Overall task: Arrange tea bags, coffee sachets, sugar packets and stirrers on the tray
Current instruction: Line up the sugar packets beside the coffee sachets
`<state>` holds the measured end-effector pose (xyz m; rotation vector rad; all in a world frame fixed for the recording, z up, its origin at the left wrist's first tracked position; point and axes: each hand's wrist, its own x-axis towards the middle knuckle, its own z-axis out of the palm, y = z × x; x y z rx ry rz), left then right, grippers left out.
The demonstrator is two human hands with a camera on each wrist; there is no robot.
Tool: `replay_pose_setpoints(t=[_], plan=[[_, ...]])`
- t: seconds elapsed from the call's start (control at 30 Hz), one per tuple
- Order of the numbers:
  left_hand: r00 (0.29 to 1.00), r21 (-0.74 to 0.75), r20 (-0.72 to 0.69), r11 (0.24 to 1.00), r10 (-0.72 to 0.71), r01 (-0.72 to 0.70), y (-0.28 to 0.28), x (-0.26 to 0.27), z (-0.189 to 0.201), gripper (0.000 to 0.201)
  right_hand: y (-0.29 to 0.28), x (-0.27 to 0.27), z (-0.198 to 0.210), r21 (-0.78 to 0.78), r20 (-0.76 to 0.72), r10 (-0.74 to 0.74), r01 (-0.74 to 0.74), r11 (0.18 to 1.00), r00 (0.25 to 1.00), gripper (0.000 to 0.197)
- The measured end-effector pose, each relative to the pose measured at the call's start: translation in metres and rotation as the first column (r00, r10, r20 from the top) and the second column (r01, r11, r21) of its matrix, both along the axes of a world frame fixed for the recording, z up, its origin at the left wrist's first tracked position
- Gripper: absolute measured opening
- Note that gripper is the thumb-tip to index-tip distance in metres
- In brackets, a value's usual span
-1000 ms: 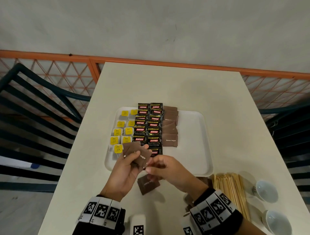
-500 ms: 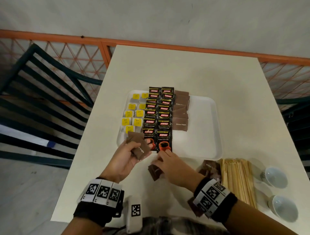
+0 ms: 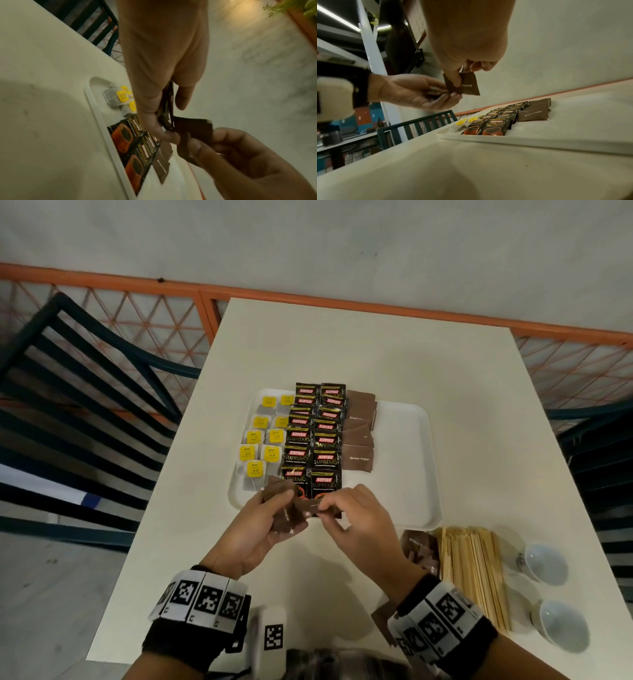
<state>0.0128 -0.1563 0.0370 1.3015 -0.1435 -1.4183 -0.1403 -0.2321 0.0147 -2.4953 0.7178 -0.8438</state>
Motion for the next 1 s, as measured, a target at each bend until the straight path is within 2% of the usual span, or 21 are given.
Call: replay_pose_setpoints(t=[0.07, 0.1, 0.17, 0.23, 0.27, 0.33, 0.37, 0.43, 0.53, 0.63, 0.73, 0.87, 1.0], plan=[[0.999, -0.059, 0.031, 0.998, -0.025, 0.026, -0.004, -0.003, 0.004, 0.016, 0.002, -0.001, -0.002, -0.073, -0.04, 0.059, -0.062, 0.995, 0.997, 0.011], [0.998, -0.075, 0.057, 0.997, -0.029, 0.033, -0.005, -0.004, 0.005, 0.017, 0.001, -0.002, -0.003, -0.054, -0.048, 0.09, -0.093, 0.994, 0.995, 0.016], [0.995, -0.085, 0.092, 0.996, -0.024, 0.032, -0.005, -0.004, 0.004, 0.024, 0.0, -0.006, -0.002, 0.054, -0.02, 0.128, -0.127, 0.99, 0.992, 0.028], [0.994, -0.074, 0.105, 0.997, -0.004, 0.012, -0.005, -0.004, 0.003, 0.03, 0.001, -0.008, 0.004, 0.24, 0.026, 0.042, -0.047, 0.97, 0.999, 0.029], [0.994, -0.072, 0.11, 0.997, 0.0, 0.008, -0.004, -0.005, 0.002, 0.03, 0.001, -0.009, 0.007, 0.355, 0.032, -0.056, 0.041, 0.934, 0.998, 0.024], [0.992, -0.078, 0.123, 0.997, -0.018, 0.028, -0.005, -0.006, 0.001, 0.03, -0.004, -0.009, 0.011, 0.594, -0.019, -0.214, 0.183, 0.784, 0.977, 0.018], [0.991, -0.083, 0.13, 0.996, -0.028, 0.04, -0.005, -0.007, 0.001, 0.03, -0.008, -0.009, 0.011, 0.687, -0.066, -0.216, 0.201, 0.699, 0.974, 0.021], [0.99, -0.074, 0.138, 0.996, -0.031, 0.041, -0.006, -0.009, -0.001, 0.028, -0.016, -0.01, 0.008, 0.768, -0.124, -0.126, 0.175, 0.616, 0.984, 0.02], [0.996, -0.042, 0.086, 0.999, 0.025, -0.021, -0.008, -0.006, -0.007, 0.021, -0.027, -0.012, 0.002, 0.803, -0.124, -0.109, 0.164, 0.573, 0.986, 0.016], [0.997, -0.023, -0.015, 0.997, 0.071, -0.072, -0.006, 0.0, -0.01, 0.019, -0.05, -0.019, -0.01, 0.818, -0.13, -0.266, 0.255, 0.516, 0.955, 0.008], [0.992, -0.024, -0.076, 0.994, 0.105, -0.107, -0.002, 0.006, -0.012, 0.022, -0.081, -0.025, -0.026, 0.804, -0.176, -0.388, 0.359, 0.473, 0.905, 0.009], [0.981, -0.053, -0.159, 0.992, 0.109, -0.118, 0.0, 0.009, -0.011, 0.03, -0.11, -0.023, -0.04, 0.741, -0.271, -0.401, 0.456, 0.493, 0.875, 0.007], [0.995, -0.056, -0.084, 0.996, 0.061, -0.065, -0.003, 0.008, -0.014, 0.032, -0.117, -0.015, -0.042, 0.69, -0.284, -0.379, 0.462, 0.557, 0.881, 0.007]])
